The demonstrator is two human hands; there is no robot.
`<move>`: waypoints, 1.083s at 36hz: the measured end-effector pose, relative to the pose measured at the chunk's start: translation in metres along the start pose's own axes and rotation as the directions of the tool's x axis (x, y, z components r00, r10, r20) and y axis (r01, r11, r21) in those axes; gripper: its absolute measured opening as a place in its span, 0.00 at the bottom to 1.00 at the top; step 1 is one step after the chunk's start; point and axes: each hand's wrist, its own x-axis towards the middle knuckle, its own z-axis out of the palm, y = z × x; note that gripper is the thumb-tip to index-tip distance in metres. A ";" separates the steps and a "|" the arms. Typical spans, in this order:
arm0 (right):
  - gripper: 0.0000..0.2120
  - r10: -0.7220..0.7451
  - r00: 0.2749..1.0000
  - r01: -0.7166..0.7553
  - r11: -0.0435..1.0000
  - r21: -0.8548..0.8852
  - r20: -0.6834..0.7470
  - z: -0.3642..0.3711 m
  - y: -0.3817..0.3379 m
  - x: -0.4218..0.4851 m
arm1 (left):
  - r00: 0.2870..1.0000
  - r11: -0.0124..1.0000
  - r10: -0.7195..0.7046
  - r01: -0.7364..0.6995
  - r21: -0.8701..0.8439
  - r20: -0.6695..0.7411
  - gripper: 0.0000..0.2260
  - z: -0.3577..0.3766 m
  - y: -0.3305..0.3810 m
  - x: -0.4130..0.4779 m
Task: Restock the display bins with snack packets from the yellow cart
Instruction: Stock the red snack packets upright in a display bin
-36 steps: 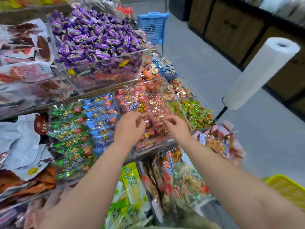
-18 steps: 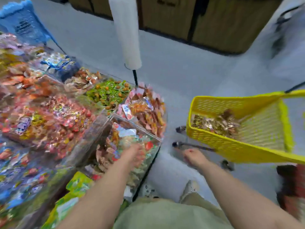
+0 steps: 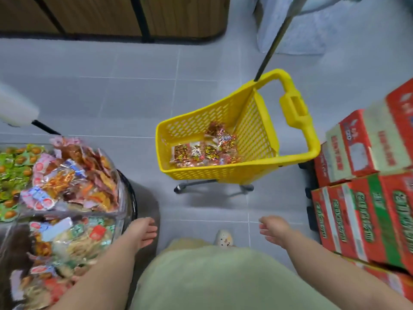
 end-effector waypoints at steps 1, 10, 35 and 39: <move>0.03 0.000 1.000 0.000 1.000 0.008 -0.007 -0.007 -0.007 0.003 | 1.000 1.000 0.003 -0.003 0.011 0.009 0.06 0.008 0.007 -0.002; 0.10 -0.089 0.996 0.089 0.992 0.094 -0.011 -0.018 -0.097 0.013 | 0.999 0.986 0.050 -0.052 0.156 0.018 0.08 0.040 0.071 0.004; 0.05 0.017 0.999 -0.022 0.991 0.133 0.040 0.065 -0.274 0.077 | 0.928 0.806 0.372 -0.311 0.503 -0.021 0.05 0.026 0.333 0.114; 0.09 0.002 0.997 -0.003 1.000 0.011 0.080 0.091 -0.289 0.111 | 0.901 0.857 0.368 -0.231 0.461 -0.232 0.14 0.014 0.323 0.141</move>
